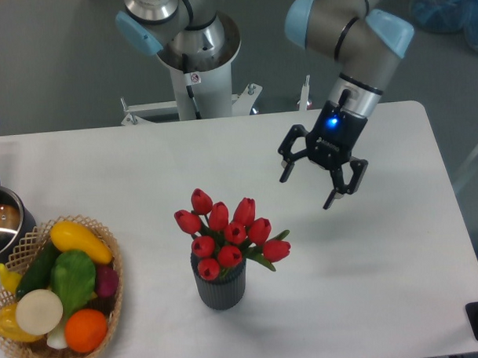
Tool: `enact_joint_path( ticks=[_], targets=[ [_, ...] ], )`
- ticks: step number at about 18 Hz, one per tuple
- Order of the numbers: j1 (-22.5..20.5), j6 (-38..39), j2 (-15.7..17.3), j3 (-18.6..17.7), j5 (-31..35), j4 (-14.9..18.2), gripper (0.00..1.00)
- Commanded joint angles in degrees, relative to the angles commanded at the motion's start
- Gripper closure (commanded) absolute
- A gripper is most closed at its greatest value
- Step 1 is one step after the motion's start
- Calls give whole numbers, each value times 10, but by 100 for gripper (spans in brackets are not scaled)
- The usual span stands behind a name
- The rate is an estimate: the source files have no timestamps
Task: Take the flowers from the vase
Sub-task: 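Move the open gripper down toward the red tulip stems above the vase, then position the open gripper around the tulip stems just above the vase rim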
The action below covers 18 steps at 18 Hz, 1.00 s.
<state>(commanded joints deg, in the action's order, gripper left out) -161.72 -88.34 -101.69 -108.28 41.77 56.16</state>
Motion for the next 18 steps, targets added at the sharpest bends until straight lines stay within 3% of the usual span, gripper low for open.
enact_joint_path(
  ticks=[5,11,18],
  targets=[
    [2,24,-1,-11,-77,-4,0],
    [46,24,-55,4,-92,-80,0],
    [55,28,-61,12,-120,-81,0]
  ],
)
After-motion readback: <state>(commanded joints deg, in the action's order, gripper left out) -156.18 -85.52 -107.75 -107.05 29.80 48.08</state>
